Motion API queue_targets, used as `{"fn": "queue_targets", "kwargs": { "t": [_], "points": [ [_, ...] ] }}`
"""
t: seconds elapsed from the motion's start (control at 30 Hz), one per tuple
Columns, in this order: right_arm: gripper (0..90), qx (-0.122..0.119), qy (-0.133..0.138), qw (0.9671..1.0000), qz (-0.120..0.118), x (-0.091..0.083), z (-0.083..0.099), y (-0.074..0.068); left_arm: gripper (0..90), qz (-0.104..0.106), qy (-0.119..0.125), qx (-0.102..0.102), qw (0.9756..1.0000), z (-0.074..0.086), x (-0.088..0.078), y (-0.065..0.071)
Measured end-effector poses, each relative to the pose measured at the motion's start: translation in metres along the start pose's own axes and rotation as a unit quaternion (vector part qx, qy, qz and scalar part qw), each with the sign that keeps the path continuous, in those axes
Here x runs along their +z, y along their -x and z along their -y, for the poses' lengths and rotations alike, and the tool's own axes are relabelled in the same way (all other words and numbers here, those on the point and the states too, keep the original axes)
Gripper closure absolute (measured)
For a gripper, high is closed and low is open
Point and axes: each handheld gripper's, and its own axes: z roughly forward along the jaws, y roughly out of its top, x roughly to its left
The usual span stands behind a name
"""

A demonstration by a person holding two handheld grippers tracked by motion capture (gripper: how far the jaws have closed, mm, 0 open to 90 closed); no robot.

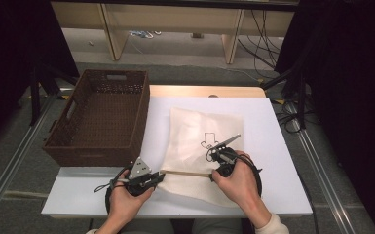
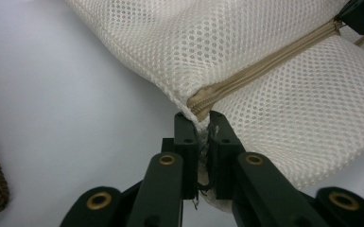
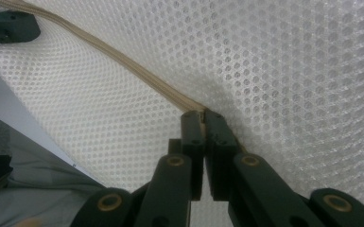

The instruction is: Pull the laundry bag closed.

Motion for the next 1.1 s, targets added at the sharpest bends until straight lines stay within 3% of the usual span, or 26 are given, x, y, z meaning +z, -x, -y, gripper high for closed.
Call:
{"fn": "queue_targets", "kwargs": {
  "t": [0.03,0.07,0.27,0.33,0.4,0.53,0.57,0.67,0.8,0.9,0.93,0.97,1.03,1.1],
  "points": [
    [88.3,0.007,-0.001,1.0000,0.001,-0.0001,0.0001,-0.0006,83.9,0.001,-0.001,0.001,1.0000,-0.0001,-0.0002,-0.0002],
    [88.3,-0.005,0.007,1.0000,0.002,0.0006,0.0000,0.0013,83.9,0.001,-0.001,0.001,1.0000,-0.0002,-0.0002,-0.0003],
    [88.3,-0.001,0.005,1.0000,0.002,0.0002,0.0008,0.0011,83.9,0.000,-0.001,0.003,1.0000,-0.0003,-0.0003,-0.0003],
    [88.3,-0.016,0.008,0.9998,0.002,0.0000,0.0005,0.0040,83.9,0.000,-0.001,-0.001,1.0000,-0.0002,-0.0001,0.0002],
    [88.3,0.004,0.005,1.0000,0.002,-0.0007,0.0014,0.0016,83.9,0.000,-0.001,0.000,1.0000,-0.0002,-0.0001,0.0003],
    [88.3,-0.008,0.004,1.0000,0.002,-0.0016,0.0010,0.0043,83.9,0.000,-0.001,0.002,1.0000,-0.0005,-0.0001,-0.0002],
    [88.3,0.003,0.003,1.0000,0.005,-0.0021,0.0013,0.0030,83.9,0.000,-0.002,0.003,1.0000,-0.0005,-0.0003,-0.0004],
    [88.3,0.006,0.002,1.0000,0.004,-0.0027,0.0016,0.0033,83.9,-0.003,-0.002,0.008,1.0000,-0.0007,-0.0003,-0.0010],
    [88.3,-0.011,0.014,0.9998,0.005,-0.0025,0.0020,0.0049,83.9,0.001,-0.001,0.002,1.0000,-0.0005,-0.0003,-0.0004],
    [88.3,-0.004,0.012,0.9999,0.008,-0.0042,0.0026,0.0027,83.9,0.001,-0.001,0.002,1.0000,-0.0005,-0.0003,-0.0004],
    [88.3,0.019,0.002,0.9998,0.006,-0.0061,0.0031,-0.0007,83.9,0.000,-0.001,0.001,1.0000,-0.0005,-0.0004,-0.0003],
    [88.3,0.005,0.007,0.9999,0.009,-0.0054,0.0031,0.0016,83.9,0.000,-0.001,0.001,1.0000,-0.0005,-0.0004,-0.0005],
    [88.3,0.024,-0.008,0.9997,0.005,-0.0068,0.0029,0.0003,83.9,0.001,-0.001,0.001,1.0000,-0.0005,-0.0004,-0.0004],
    [88.4,0.017,-0.002,0.9998,0.006,-0.0064,0.0030,0.0022,83.9,-0.001,-0.001,0.003,1.0000,-0.0007,-0.0003,-0.0003]
  ]
}}
